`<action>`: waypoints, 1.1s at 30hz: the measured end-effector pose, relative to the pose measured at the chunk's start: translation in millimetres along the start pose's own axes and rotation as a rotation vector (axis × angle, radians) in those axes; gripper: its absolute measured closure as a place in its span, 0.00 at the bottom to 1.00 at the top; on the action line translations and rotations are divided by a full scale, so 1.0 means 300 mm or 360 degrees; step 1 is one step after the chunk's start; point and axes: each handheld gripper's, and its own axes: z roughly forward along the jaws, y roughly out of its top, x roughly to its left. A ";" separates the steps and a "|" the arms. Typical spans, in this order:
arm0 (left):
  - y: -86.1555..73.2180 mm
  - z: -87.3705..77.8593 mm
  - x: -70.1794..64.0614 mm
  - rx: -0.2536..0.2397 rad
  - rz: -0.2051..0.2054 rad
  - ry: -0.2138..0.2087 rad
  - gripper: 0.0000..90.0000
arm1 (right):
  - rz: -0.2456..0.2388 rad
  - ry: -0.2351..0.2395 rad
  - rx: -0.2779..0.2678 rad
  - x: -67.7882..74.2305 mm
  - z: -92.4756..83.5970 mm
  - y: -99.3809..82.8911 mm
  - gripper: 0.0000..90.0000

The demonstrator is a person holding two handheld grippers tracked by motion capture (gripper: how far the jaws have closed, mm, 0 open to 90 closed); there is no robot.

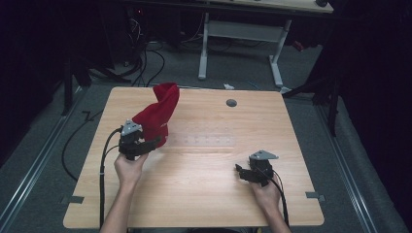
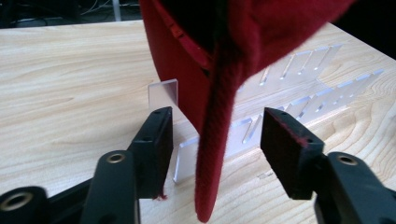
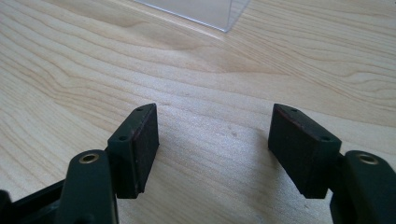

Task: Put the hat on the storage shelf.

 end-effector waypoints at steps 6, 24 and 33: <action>-0.011 -0.018 0.004 0.0012 0.0009 0.0011 0.46 | -0.0001 0.0000 0.0000 0.000 0.000 0.000 0.37; -0.022 -0.057 0.000 0.0010 0.0012 0.0033 0.44 | 0.0000 0.0000 0.0001 0.000 0.000 0.000 0.37; -0.035 -0.100 0.011 -0.0001 0.0014 0.0048 0.42 | 0.0001 0.0000 0.0000 0.000 0.000 0.000 0.37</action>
